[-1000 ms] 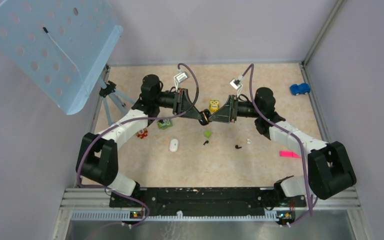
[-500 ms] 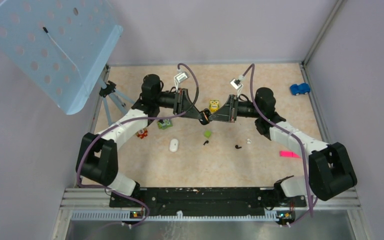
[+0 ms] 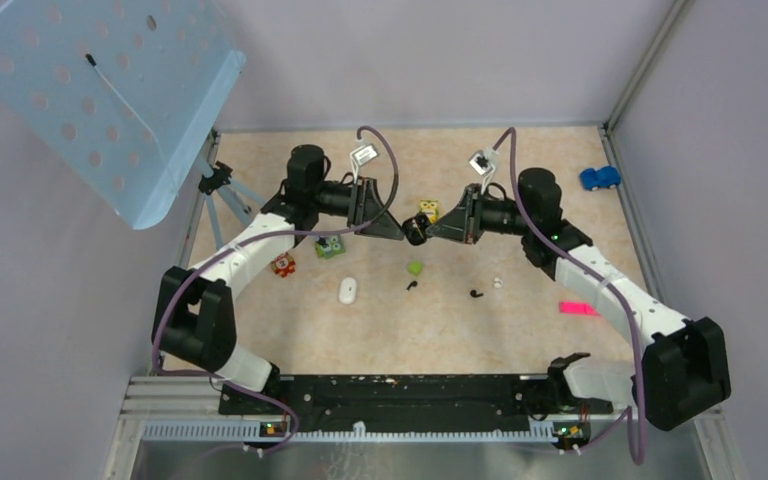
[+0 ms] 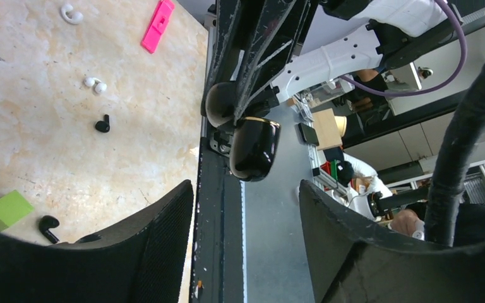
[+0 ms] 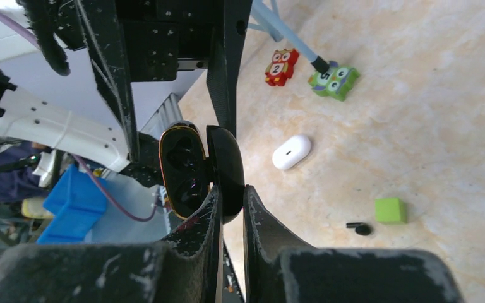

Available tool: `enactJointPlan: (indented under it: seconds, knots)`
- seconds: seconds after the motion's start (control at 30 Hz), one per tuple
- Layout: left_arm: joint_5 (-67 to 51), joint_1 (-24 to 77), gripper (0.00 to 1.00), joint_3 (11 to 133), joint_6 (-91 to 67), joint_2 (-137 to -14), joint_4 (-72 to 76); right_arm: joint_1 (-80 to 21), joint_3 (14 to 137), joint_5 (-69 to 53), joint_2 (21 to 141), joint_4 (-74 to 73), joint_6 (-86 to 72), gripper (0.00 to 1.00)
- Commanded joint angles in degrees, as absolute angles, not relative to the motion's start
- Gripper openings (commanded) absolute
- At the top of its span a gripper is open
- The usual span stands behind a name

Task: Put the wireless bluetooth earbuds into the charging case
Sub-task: Pass from the left arm to the right, then pass from the right arm to the left

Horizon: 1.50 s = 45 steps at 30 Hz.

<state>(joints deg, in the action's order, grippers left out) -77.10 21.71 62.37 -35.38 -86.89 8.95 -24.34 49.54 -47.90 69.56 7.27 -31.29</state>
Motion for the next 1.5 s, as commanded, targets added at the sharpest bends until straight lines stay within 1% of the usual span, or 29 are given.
enactJointPlan:
  seconds: [0.0, 0.1, 0.17, 0.27, 0.33, 0.43, 0.5, 0.6, 0.7, 0.8, 0.93, 1.0, 1.07, 1.17, 1.2, 1.3, 1.37, 1.47]
  knots:
    - [-77.5, 21.07, 0.71, 65.8, -35.45, -86.12, 8.61, -24.65, 54.5, -43.93, 68.29, -2.24, -22.27, 0.0]
    - [-77.13, 20.49, 0.82, 67.53, -35.63, -85.72, 8.0, -25.23, 57.1, -40.37, 68.12, -8.2, -17.18, 0.0]
    - [-75.42, 19.97, 0.84, 69.09, -33.88, -85.74, 5.99, -25.75, 59.23, -37.46, 68.37, -12.92, -13.08, 0.0]
    - [-71.78, 18.38, 0.84, 72.86, -28.47, -88.0, -1.66, -26.9, 62.97, -33.98, 69.48, -19.27, -6.29, 0.0]
    - [-71.23, 17.38, 0.82, 75.56, -27.88, -91.23, -4.35, -28.62, 65.61, -30.14, 70.39, -23.37, -2.33, 0.0]
    - [-63.41, 18.88, 0.79, 84.56, -20.56, -96.68, -18.08, -34.24, 67.82, -17.52, 70.66, -27.05, 3.27, 0.0]
    - [-60.3, 21.07, 0.79, 88.36, -17.91, -99.02, -21.69, -37.89, 68.41, -11.11, 70.9, -28.27, 5.92, 0.0]
    - [-62.12, 21.73, 0.8, 88.85, -20.16, -100.06, -19.01, -39.84, 68.61, -8.36, 71.42, -28.8, 7.25, 0.0]
    - [-65.57, 21.79, 0.75, 88.5, -20.91, -100.66, -17.47, -41.25, 68.07, -4.49, 71.46, -28.35, 7.63, 0.0]
    - [-69.63, 21.62, 0.74, 89.81, -19.58, -102.52, -21.71, -43.59, 67.96, -0.73, 71.33, -28.4, 9.13, 0.0]
    - [-68.93, 21.62, 0.73, 89.14, -23.41, -103.52, -22.67, -48.09, 65.54, 9.32, 70.69, -25.73, 13.2, 0.0]
    - [-67.41, 21.66, 0.73, 88.03, -25.61, -103.49, -21.78, -51.08, 63.19, 16.12, 70.37, -22.49, 15.93, 0.0]
    - [-67.22, 21.67, 0.72, 86.78, -28.79, -103.45, -20.08, -52.45, 59.63, 19.25, 70.02, -17.8, 18.69, 0.0]
    - [-68.11, 21.36, 0.72, 86.25, -31.01, -104.18, -18.62, -52.83, 55.71, 19.9, 69.66, -12.14, 21.03, 0.0]
    - [-67.44, 20.26, 0.73, 85.67, -30.78, -103.87, -18.0, -52.88, 53.86, 19.33, 69.53, -9.24, 21.92, 0.0]
    - [-68.03, 18.46, 0.75, 81.81, -34.46, -102.14, -12.15, -52.89, 51.03, 15.75, 68.67, -6.47, 25.09, 0.0]
    - [-68.24, 17.28, 0.74, 79.73, -36.74, -101.3, -9.24, -52.88, 47.52, 11.63, 67.24, -3.47, 30.2, 0.0]
    - [-67.44, 16.26, 0.74, 75.36, -40.55, -99.51, -3.04, -52.96, 38.34, 11.33, 64.1, 9.38, 36.59, 0.0]
